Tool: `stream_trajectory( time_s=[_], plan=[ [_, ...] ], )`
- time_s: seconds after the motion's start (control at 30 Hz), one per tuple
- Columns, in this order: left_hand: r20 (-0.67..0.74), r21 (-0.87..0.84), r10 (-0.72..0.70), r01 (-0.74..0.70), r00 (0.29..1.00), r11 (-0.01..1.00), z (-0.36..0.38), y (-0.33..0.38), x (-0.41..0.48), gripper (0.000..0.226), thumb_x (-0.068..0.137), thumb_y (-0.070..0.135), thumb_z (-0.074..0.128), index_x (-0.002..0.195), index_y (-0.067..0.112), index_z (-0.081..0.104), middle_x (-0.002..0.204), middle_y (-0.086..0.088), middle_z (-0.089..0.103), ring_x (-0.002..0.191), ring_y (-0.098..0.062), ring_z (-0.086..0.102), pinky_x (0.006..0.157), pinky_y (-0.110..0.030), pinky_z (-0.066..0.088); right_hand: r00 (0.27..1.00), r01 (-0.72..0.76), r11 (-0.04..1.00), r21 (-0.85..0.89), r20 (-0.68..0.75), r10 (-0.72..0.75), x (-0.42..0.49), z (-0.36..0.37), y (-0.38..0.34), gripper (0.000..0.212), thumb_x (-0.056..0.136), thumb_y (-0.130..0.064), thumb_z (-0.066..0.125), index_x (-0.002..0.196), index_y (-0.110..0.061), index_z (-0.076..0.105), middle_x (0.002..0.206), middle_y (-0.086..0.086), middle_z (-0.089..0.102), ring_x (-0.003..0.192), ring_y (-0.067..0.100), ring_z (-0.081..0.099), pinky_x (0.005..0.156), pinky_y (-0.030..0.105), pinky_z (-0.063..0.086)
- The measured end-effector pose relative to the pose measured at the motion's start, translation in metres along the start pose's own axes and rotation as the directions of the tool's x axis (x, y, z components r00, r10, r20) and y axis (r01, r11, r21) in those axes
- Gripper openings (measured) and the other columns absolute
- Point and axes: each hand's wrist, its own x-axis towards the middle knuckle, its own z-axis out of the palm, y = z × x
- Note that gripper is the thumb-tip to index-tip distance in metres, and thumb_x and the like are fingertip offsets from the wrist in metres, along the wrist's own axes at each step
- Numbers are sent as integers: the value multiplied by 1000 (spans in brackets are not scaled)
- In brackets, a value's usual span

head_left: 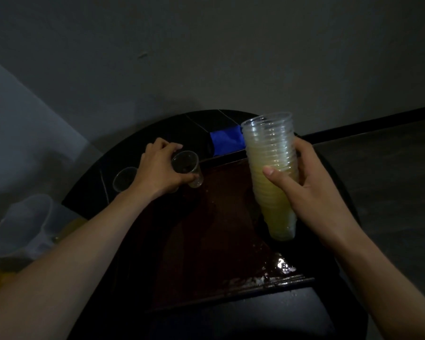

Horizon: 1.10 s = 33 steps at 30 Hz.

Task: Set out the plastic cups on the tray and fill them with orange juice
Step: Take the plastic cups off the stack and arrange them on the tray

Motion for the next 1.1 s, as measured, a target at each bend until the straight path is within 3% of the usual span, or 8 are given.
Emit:
stream_trajectory(
  time_s=[0.13, 0.2, 0.3, 0.4, 0.53, 0.7, 0.8, 1.1],
  plan=[
    [-207, -448, -132, 26, 969, 894, -16, 4, 5, 27, 99, 44, 56, 116, 25, 67, 124, 0, 52, 116, -16, 52, 89, -22, 38, 1000, -2, 1000, -3, 15, 2, 0, 0, 0, 69, 74, -54, 67, 138, -46, 42, 117, -24, 63, 104, -4, 64, 89, 37, 56],
    [-230, -642, -227, 28, 946, 766, -40, 14, 12, 30, 100, 45, 44, 100, 30, 69, 118, 1, 62, 101, -9, 58, 79, -24, 40, 999, -2, 1000, 5, 33, 2, 0, 1, 0, 69, 74, -54, 67, 138, -46, 42, 116, -25, 63, 103, -4, 65, 89, 36, 56],
    [-146, -757, -177, 5, 973, 653, -78, 28, 24, 40, 91, 56, 44, 96, 27, 71, 100, 6, 72, 81, -5, 62, 68, -26, 42, 997, -3, 1000, -10, 79, 4, -2, 4, -2, 68, 74, -54, 65, 137, -49, 41, 113, -31, 62, 102, -5, 64, 84, 31, 55],
    [-3, -693, 63, -48, 998, 719, -98, 49, 22, 50, 78, 68, 54, 101, 28, 74, 105, 4, 75, 90, -13, 69, 72, -30, 48, 991, -1, 999, -36, 134, 5, -3, 9, -2, 60, 83, -45, 67, 136, -52, 39, 111, -34, 60, 101, -9, 62, 78, 21, 52],
    [306, -416, 309, -166, 901, 894, -99, 92, 2, 45, 82, 67, 67, 112, 34, 72, 115, 8, 73, 102, -7, 69, 86, -31, 53, 982, -2, 995, -102, 186, 21, -3, 14, -3, 60, 86, -43, 68, 136, -54, 37, 117, -26, 58, 103, -9, 60, 82, 22, 51],
    [374, -310, 338, -228, 863, 923, -92, 107, -11, 70, 66, 73, 72, 121, 30, 70, 110, 9, 71, 97, -8, 69, 92, -39, 58, 972, 29, 989, -144, 234, 6, -5, 11, -3, 71, 80, -54, 65, 142, -51, 32, 124, -23, 54, 107, -4, 59, 83, 24, 53],
    [374, -315, 328, -214, 867, 925, -96, 109, -15, 65, 68, 67, 75, 119, 28, 68, 113, 8, 69, 98, -8, 68, 91, -38, 58, 966, 48, 989, -143, 259, -9, -6, 9, -6, 74, 73, -61, 61, 139, -54, 31, 122, -27, 53, 105, -10, 57, 79, 19, 51],
    [367, -409, 313, -151, 876, 900, -94, 113, -9, 61, 60, 57, 82, 110, 23, 70, 107, 1, 71, 93, -7, 70, 80, -25, 57, 964, 81, 984, -156, 261, -38, -4, 3, -2, 68, 82, -47, 67, 140, -52, 33, 121, -26, 54, 105, -9, 57, 77, 14, 51]
  ],
)
